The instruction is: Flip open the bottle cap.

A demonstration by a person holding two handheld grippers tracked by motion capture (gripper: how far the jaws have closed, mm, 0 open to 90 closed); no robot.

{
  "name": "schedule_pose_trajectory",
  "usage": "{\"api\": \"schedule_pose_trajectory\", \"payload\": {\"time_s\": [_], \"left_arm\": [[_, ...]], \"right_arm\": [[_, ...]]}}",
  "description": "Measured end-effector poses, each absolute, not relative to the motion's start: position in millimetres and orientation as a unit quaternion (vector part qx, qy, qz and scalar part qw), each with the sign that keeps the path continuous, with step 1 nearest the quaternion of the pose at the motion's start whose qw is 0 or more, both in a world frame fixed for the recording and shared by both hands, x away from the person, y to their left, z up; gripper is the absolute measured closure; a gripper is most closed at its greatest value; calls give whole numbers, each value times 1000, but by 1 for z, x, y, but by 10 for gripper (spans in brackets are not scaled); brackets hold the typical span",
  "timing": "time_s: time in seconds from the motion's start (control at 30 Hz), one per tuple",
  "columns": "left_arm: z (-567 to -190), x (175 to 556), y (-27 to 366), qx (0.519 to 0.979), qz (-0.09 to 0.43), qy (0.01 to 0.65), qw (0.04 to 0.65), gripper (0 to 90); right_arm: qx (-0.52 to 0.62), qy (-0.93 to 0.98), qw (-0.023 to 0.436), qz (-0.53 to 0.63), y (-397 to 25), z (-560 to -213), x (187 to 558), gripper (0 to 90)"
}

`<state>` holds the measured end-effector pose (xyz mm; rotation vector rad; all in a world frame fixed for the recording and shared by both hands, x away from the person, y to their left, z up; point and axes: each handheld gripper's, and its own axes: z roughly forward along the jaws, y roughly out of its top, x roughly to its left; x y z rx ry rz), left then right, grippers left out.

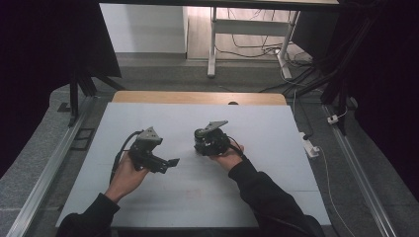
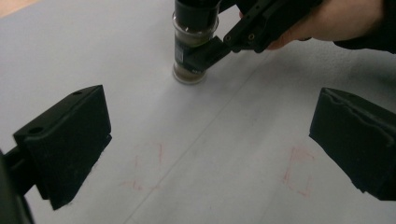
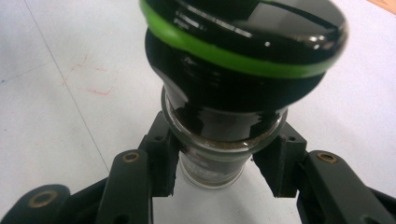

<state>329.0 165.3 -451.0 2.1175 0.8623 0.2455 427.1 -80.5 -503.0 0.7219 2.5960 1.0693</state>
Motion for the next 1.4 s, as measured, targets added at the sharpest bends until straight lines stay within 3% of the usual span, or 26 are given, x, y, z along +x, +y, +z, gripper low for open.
{"api": "schedule_pose_trajectory", "payload": {"time_s": [0.6,0.73,0.87,1.1,1.13,1.23,1.27,1.3,1.37,1.4], "left_arm": [[-454,368,131,851,102,308,412,2],[-454,372,127,855,100,300,411,43],[-454,375,124,860,102,281,414,177],[-454,377,121,864,94,263,418,489],[-454,378,121,865,90,263,419,489],[-454,379,119,865,86,256,423,684],[-454,379,118,865,85,254,423,684],[-454,380,117,866,84,254,423,763],[-455,381,114,867,83,253,421,811],[-456,383,111,868,84,253,418,876]], "right_arm": [[247,888,120,370,-81,-504,427,530],[248,887,119,371,-81,-504,427,530],[247,887,119,371,-82,-504,427,530],[247,887,117,373,-82,-504,428,530],[247,887,117,373,-82,-504,428,530],[246,887,117,373,-82,-504,428,530],[246,886,118,374,-82,-504,428,530],[246,886,119,374,-82,-504,427,531],[246,886,118,374,-82,-504,427,530],[246,886,118,374,-82,-504,427,530]]}}
